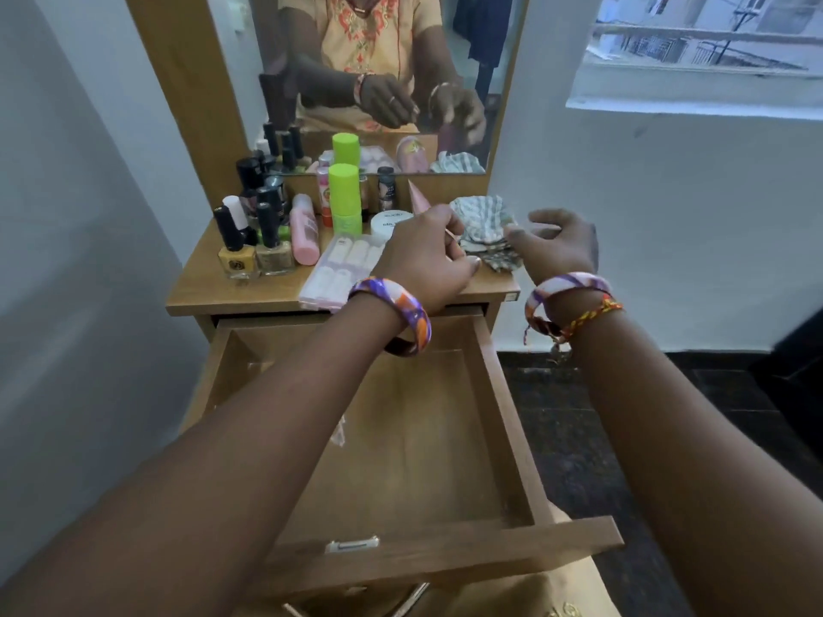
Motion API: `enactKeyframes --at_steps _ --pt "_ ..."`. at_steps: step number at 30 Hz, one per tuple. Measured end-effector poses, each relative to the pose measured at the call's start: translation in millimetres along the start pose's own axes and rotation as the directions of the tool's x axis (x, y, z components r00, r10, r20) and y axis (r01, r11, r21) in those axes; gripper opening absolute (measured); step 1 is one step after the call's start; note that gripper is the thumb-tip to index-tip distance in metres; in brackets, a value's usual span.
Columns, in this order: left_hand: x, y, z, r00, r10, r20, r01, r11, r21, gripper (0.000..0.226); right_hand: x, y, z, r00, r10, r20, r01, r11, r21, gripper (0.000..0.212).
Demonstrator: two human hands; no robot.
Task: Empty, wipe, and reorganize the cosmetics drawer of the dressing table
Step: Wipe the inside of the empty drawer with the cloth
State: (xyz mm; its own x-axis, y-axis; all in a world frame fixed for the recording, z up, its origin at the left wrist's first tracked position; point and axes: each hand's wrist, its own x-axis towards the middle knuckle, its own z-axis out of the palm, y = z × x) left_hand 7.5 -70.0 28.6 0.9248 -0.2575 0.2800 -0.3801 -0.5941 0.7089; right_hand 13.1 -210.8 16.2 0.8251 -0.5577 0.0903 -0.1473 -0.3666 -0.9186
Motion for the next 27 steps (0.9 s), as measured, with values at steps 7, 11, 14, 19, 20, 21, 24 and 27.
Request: enactKeyframes --at_steps 7,11,14,19,20,21,24,27 --pt "31.5 4.0 8.2 0.998 0.002 0.061 -0.004 1.0 0.023 0.027 52.3 7.3 15.6 0.952 0.28 0.121 -0.275 0.96 -0.055 0.049" --pt "36.8 5.7 7.9 0.998 -0.012 0.069 0.012 1.0 0.003 0.027 59.7 9.7 17.3 0.945 0.301 0.132 -0.296 0.954 -0.055 0.026" --pt "33.1 7.7 5.6 0.997 -0.02 0.073 0.023 0.999 -0.038 0.026 54.5 6.5 5.6 0.912 0.328 0.246 -0.368 0.92 0.137 0.045" --pt "19.7 13.1 -5.3 0.995 -0.069 0.074 0.08 0.984 -0.157 0.021 38.2 2.2 -19.3 0.854 0.372 0.364 -0.517 0.689 0.509 0.047" --pt "15.1 14.8 -7.8 0.993 -0.087 0.076 0.1 0.974 -0.202 0.02 30.5 -1.8 -25.2 0.85 0.365 0.379 -0.526 0.613 0.589 0.034" --pt "10.0 16.5 -9.8 0.992 -0.108 0.07 0.122 0.961 -0.248 0.02 22.5 -6.1 -31.4 0.855 0.344 0.388 -0.518 0.572 0.636 0.024" --pt "-6.2 19.8 -13.9 0.974 -0.224 0.036 0.219 0.893 -0.393 0.026 -0.7 -15.0 -49.2 0.879 0.218 0.425 -0.475 0.482 0.736 0.024" --pt "-28.0 24.2 -20.5 0.894 -0.422 0.149 0.428 0.709 -0.56 0.039 -34.3 -21.3 -58.5 0.853 0.043 0.521 -0.504 0.331 0.798 0.028"
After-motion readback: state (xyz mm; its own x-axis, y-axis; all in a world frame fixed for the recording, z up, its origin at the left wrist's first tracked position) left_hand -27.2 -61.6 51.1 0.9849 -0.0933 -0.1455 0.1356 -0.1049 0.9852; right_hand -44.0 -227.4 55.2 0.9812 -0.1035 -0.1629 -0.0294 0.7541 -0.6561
